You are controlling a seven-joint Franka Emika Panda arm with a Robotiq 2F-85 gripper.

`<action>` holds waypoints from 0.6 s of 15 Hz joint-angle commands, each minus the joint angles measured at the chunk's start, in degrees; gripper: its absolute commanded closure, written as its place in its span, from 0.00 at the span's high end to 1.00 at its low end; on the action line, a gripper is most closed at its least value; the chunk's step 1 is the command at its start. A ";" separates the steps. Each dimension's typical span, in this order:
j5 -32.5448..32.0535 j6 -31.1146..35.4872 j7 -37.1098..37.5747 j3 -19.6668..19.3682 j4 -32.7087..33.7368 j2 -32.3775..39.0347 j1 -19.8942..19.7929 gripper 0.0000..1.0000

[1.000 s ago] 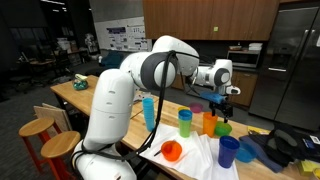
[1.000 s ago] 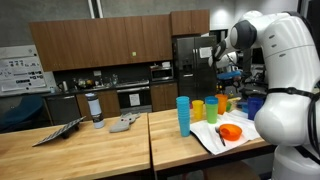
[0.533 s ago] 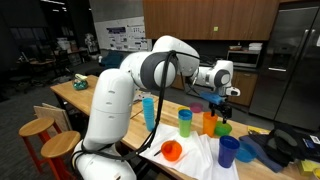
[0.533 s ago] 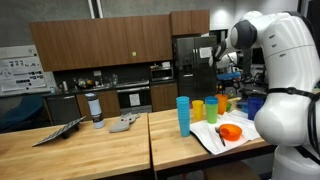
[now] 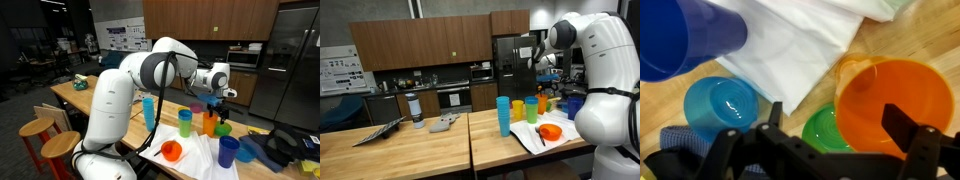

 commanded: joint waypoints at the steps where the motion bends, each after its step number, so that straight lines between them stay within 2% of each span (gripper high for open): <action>1: -0.94 1.53 1.78 0.09 -2.07 -1.30 0.82 1.00; 2: -0.94 1.60 1.68 0.12 -2.16 -1.24 0.90 0.75; 4: -1.06 1.96 1.79 0.11 -2.60 -1.40 1.17 0.68; 9: -0.96 2.01 1.86 0.07 -2.73 -1.58 1.27 0.28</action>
